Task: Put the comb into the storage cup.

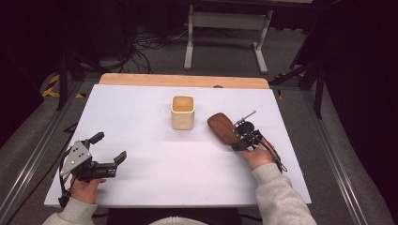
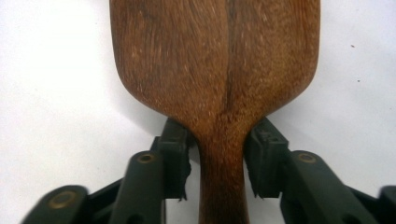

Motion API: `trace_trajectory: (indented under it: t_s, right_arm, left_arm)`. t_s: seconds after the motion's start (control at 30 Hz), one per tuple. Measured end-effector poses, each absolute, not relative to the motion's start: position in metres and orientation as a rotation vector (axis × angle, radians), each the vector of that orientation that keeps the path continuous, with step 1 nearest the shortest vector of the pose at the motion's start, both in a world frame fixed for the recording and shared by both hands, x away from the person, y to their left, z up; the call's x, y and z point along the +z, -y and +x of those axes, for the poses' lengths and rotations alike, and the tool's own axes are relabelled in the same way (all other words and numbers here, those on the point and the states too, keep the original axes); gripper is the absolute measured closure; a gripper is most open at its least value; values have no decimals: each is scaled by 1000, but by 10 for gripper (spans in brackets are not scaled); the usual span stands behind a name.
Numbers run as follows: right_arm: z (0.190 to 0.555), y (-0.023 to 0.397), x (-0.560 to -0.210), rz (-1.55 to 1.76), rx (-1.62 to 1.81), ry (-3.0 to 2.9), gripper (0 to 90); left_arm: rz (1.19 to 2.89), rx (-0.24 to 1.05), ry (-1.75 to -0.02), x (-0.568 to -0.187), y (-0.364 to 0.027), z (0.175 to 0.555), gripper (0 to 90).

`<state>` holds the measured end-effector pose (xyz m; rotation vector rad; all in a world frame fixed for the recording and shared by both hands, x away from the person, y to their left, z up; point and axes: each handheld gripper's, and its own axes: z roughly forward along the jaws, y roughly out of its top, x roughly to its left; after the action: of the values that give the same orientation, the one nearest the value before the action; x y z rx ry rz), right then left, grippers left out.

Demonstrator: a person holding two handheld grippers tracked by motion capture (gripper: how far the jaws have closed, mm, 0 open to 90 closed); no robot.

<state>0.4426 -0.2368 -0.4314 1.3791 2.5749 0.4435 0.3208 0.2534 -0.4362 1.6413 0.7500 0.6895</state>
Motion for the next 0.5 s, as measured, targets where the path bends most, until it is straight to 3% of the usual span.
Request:
trace_trajectory:
  t_s: [0.5]
  right_arm:
    - [441, 236, -431, 1373, 454, -2578, 715]
  left_arm:
    - [1656, 631, -743, -437, -253, 322, 17]
